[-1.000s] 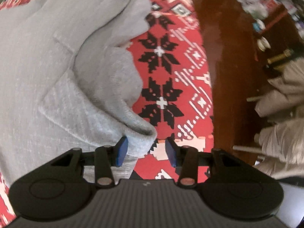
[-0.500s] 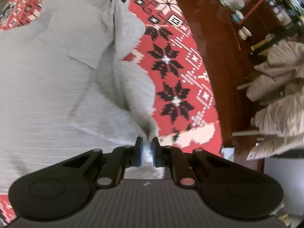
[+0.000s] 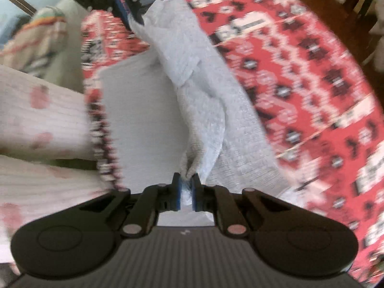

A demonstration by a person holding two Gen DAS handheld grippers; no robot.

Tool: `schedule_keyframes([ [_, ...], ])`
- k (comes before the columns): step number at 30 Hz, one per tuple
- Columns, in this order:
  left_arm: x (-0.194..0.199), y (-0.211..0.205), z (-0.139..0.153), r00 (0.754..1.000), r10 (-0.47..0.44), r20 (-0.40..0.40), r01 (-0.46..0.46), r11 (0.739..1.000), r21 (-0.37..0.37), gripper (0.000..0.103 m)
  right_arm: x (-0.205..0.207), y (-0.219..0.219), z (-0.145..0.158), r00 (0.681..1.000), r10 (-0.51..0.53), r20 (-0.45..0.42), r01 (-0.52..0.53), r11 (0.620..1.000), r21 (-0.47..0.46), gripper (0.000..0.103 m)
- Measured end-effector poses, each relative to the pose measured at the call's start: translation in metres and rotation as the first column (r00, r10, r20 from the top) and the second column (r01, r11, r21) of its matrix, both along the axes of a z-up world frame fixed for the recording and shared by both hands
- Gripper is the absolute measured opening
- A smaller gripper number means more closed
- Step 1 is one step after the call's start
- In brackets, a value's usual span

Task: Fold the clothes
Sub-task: 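Lift the grey shirt with both grippers and shake it out, then lower the shirt onto the blanket with both grippers and open them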

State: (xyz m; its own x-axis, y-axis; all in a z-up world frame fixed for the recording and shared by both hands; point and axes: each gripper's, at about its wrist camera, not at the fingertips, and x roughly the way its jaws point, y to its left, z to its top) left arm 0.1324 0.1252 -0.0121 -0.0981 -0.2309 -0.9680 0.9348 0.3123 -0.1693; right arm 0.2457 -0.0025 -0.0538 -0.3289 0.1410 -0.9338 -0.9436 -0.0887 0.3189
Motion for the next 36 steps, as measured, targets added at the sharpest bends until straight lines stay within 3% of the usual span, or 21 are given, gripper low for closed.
schedule_keyframes([
  [4, 0.001, -0.004, -0.012, 0.994, 0.054, -0.090, -0.055, 0.998, -0.015, 0.009, -0.013, -0.004, 0.001, 0.991, 0.002, -0.135, -0.005, 1.000, -0.023, 0.008],
  [7, 0.028, 0.013, -0.040, 0.974, 0.194, -0.121, -0.191, 0.981, 0.033, 0.009, 0.010, 0.003, -0.013, 0.987, -0.082, -0.136, 0.077, 0.996, -0.038, 0.008],
  [10, 0.061, 0.039, -0.065, 0.935, 0.342, -0.098, -0.335, 0.939, 0.084, 0.009, 0.050, 0.018, -0.031, 0.978, -0.187, -0.088, 0.183, 0.982, -0.047, 0.008],
  [13, 0.093, 0.066, -0.086, 0.876, 0.479, -0.059, -0.470, 0.874, 0.121, 0.009, 0.093, 0.033, -0.048, 0.965, -0.263, -0.006, 0.263, 0.964, -0.040, 0.008],
  [16, 0.112, 0.082, -0.102, 0.840, 0.543, -0.018, -0.534, 0.831, 0.153, 0.009, 0.125, 0.047, -0.062, 0.947, -0.317, 0.047, 0.318, 0.947, -0.032, 0.008],
  [19, 0.124, 0.095, -0.117, 0.829, 0.557, 0.049, -0.555, 0.811, 0.184, 0.009, 0.143, 0.060, -0.071, 0.933, -0.344, 0.108, 0.350, 0.936, -0.042, 0.008],
  [21, 0.129, 0.099, -0.117, 0.819, 0.572, 0.035, -0.569, 0.804, 0.175, 0.009, 0.151, 0.067, -0.074, 0.923, -0.355, 0.145, 0.365, 0.930, -0.042, 0.008],
  [23, 0.132, 0.099, -0.113, 0.827, 0.558, 0.067, -0.560, 0.812, 0.165, 0.009, 0.159, 0.074, -0.073, 0.914, -0.367, 0.170, 0.378, 0.925, -0.035, 0.008],
  [28, 0.151, 0.112, -0.106, 0.812, 0.572, 0.118, -0.584, 0.798, 0.151, 0.008, 0.185, 0.081, -0.066, 0.895, -0.385, 0.226, 0.399, 0.917, -0.014, 0.008],
  [32, 0.167, 0.122, -0.106, 0.802, 0.578, 0.151, -0.596, 0.787, 0.155, 0.008, 0.221, 0.084, -0.059, 0.866, -0.437, 0.243, 0.447, 0.894, 0.017, 0.007],
  [36, 0.184, 0.132, -0.107, 0.791, 0.583, 0.184, -0.609, 0.777, 0.159, 0.008, 0.236, 0.096, -0.065, 0.864, -0.440, 0.245, 0.450, 0.893, 0.014, 0.008],
])
